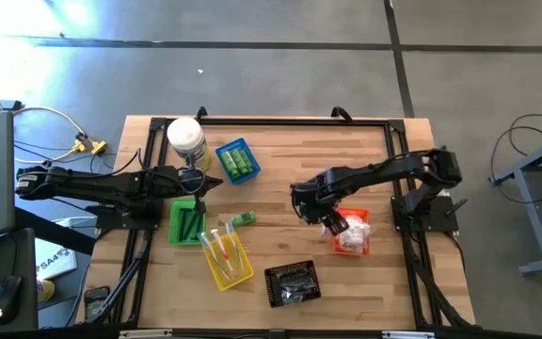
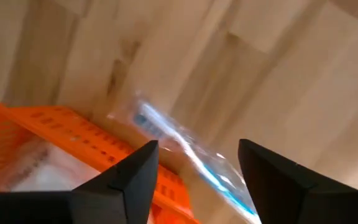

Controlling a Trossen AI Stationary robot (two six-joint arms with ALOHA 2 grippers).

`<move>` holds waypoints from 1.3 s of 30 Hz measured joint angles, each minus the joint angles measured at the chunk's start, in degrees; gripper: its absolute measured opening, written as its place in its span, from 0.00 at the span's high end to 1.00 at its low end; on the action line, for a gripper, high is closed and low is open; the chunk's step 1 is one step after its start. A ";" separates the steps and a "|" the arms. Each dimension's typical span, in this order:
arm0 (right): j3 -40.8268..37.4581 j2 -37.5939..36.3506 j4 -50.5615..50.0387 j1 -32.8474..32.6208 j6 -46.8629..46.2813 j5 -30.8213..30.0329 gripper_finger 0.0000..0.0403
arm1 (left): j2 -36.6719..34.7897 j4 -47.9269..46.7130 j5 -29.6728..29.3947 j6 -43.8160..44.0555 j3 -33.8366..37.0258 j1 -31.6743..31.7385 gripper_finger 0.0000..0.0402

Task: Pick & Place Travel size toiletries
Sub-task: Put the blue toothbrush into the yellow bin

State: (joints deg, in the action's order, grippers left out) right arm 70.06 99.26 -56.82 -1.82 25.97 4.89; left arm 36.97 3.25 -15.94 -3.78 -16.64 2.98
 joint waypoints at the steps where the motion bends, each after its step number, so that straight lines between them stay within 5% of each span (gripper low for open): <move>1: 0.00 0.54 0.00 -0.46 -0.24 0.23 0.46 | 0.00 0.02 0.00 0.12 -0.02 0.00 1.00; 18: -0.09 5.40 0.47 -2.69 -3.05 1.12 0.45 | 0.00 0.29 -0.02 1.00 -0.04 0.00 1.00; 27: 0.08 3.15 7.90 1.43 -18.80 -5.79 0.47 | 0.00 0.62 -0.04 0.97 -0.06 0.00 1.00; 31: 0.04 0.19 6.93 7.20 -25.02 1.55 0.48 | 0.00 0.58 -0.04 1.01 -0.07 0.00 1.00; 33: 0.09 -0.75 2.88 9.53 -23.11 3.14 0.48 | 0.00 0.50 -0.04 1.01 -0.07 0.00 1.00; 39: -0.10 -0.69 -4.90 13.93 -8.68 -8.76 0.48 | 0.00 0.46 -0.04 0.76 -0.07 0.00 1.00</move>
State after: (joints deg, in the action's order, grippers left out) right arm 69.96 98.57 -61.72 12.11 17.29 -3.87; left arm 36.97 3.70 -15.99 -3.02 -16.71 2.98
